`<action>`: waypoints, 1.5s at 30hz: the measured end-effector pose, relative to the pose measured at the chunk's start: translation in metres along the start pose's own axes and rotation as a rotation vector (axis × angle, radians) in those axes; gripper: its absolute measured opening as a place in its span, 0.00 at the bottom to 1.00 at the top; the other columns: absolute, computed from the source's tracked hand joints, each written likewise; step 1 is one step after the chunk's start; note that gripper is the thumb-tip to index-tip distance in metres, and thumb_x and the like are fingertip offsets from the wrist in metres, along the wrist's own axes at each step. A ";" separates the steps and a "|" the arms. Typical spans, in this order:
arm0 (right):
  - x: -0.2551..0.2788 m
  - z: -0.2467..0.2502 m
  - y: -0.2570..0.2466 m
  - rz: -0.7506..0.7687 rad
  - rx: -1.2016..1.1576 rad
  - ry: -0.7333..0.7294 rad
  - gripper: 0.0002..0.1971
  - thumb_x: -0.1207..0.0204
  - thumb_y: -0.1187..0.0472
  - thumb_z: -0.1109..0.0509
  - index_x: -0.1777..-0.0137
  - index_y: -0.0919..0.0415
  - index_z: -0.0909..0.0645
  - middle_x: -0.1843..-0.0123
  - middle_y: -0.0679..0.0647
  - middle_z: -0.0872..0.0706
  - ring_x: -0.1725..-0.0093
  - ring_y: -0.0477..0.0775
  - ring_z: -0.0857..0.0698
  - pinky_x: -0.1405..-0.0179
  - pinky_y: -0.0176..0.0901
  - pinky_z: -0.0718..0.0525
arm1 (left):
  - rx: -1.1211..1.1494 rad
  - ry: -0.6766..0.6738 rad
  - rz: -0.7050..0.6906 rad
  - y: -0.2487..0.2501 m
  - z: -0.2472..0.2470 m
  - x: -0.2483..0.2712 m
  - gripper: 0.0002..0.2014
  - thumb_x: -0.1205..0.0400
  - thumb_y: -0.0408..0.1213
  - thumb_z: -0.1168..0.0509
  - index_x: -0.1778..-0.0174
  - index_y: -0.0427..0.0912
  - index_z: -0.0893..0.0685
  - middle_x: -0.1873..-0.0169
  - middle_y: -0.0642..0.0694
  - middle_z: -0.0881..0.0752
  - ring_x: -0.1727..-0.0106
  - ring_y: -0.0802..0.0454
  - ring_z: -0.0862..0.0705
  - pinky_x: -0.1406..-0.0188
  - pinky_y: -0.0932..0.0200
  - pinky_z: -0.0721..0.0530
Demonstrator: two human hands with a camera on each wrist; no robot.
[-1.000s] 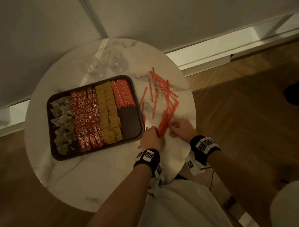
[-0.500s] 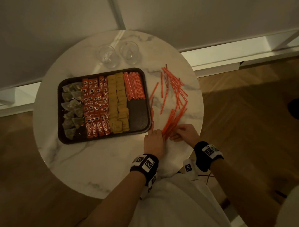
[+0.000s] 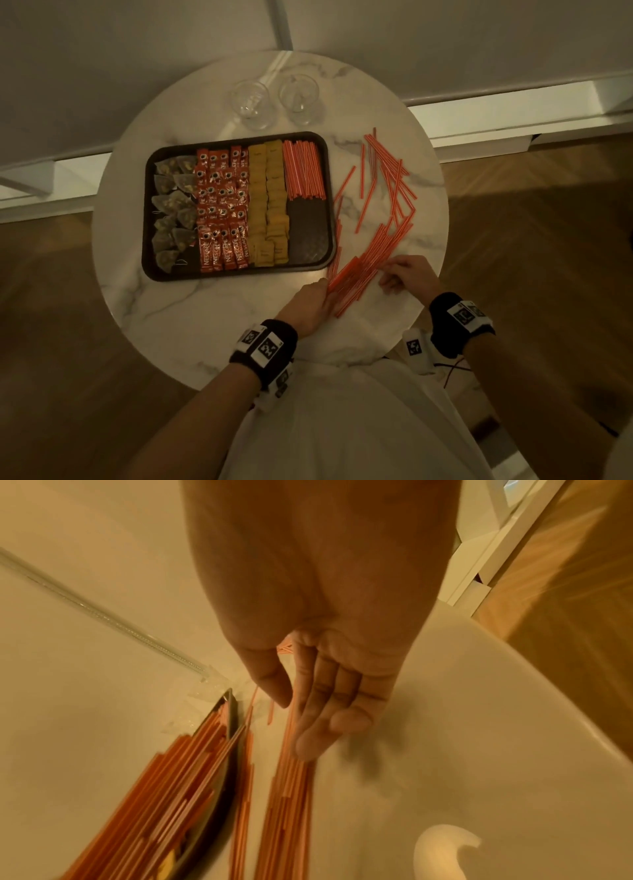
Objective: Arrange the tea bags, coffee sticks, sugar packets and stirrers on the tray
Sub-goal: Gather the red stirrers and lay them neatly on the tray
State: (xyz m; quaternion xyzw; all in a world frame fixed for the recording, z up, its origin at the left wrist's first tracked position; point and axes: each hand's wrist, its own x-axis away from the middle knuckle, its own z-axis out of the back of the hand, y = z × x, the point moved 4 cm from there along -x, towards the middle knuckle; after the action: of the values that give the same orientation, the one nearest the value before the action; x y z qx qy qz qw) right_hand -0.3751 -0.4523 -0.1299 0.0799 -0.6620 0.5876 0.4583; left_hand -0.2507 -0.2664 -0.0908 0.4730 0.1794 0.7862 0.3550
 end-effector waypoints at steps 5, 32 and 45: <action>0.006 0.002 -0.017 0.093 0.072 0.061 0.12 0.14 0.70 0.40 0.53 0.70 0.15 0.69 0.63 0.15 0.80 0.45 0.19 0.78 0.31 0.24 | 0.176 -0.110 0.104 -0.011 0.011 0.016 0.12 0.09 0.43 0.46 0.46 0.38 0.25 0.59 0.43 0.13 0.67 0.51 0.13 0.66 0.60 0.14; 0.042 -0.076 -0.093 0.255 0.010 -0.191 0.16 0.14 0.52 0.37 0.51 0.66 0.16 0.64 0.62 0.11 0.71 0.61 0.16 0.75 0.43 0.20 | 1.427 0.245 -0.009 0.009 0.055 0.030 0.08 0.11 0.35 0.43 0.56 0.45 0.31 0.76 0.53 0.32 0.80 0.61 0.34 0.83 0.69 0.33; 0.097 -0.120 -0.079 0.582 0.502 -0.524 0.22 0.31 0.42 0.20 0.70 0.63 0.15 0.73 0.57 0.15 0.72 0.60 0.18 0.66 0.54 0.19 | 1.652 0.380 -0.030 0.003 0.057 0.034 0.07 0.11 0.33 0.43 0.55 0.45 0.31 0.75 0.51 0.33 0.80 0.61 0.34 0.84 0.69 0.33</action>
State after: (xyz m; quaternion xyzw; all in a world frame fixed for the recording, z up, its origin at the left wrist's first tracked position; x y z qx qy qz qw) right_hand -0.3175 -0.3312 -0.0200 0.1450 -0.5878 0.7938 0.0583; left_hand -0.2124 -0.2472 -0.0403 0.4377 0.7592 0.4637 -0.1304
